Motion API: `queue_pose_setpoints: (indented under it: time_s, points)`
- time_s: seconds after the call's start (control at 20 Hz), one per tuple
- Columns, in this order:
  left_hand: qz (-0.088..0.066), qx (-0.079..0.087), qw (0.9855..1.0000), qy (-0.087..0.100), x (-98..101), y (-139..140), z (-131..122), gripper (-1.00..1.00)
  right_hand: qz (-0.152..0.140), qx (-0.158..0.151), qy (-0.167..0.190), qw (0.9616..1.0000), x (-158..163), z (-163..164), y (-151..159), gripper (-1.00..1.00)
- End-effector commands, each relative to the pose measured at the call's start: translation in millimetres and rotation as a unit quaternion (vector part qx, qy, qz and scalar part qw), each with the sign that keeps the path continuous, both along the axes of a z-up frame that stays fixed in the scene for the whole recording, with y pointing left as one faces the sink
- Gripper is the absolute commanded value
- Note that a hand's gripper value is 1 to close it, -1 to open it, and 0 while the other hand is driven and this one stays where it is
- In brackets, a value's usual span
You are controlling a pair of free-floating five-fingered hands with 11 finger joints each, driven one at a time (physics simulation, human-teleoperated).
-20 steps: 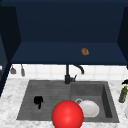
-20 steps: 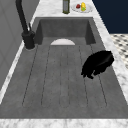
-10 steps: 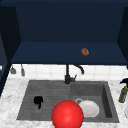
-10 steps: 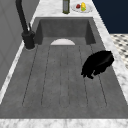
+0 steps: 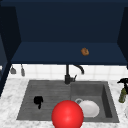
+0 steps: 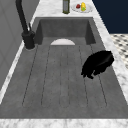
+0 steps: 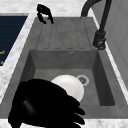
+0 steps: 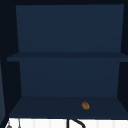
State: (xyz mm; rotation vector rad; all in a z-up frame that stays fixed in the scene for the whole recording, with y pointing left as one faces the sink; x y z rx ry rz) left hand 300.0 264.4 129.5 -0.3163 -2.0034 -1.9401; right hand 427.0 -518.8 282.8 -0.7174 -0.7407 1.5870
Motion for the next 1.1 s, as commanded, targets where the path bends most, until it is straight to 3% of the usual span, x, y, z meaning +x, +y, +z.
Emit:
queue_pose_setpoints:
  time_s: [0.0, 0.5, 1.05]
  points:
    - [0.0, 0.0, 1.0, 0.0, 0.0, 0, 0, 0.0, 0.001, -0.004, 0.009, 1.0, 0, -7, 0, -1.0]
    - [0.0, 0.0, 1.0, 0.0, 0.0, 0, 0, 0.0, 0.003, 0.014, 0.004, 0.9999, -1, 2, -15, -1.0]
    - [0.0, 0.0, 1.0, 0.0, 0.0, 0, 0, 0.0, 0.006, 0.004, 0.009, 0.9999, 3, -17, -16, -1.0]
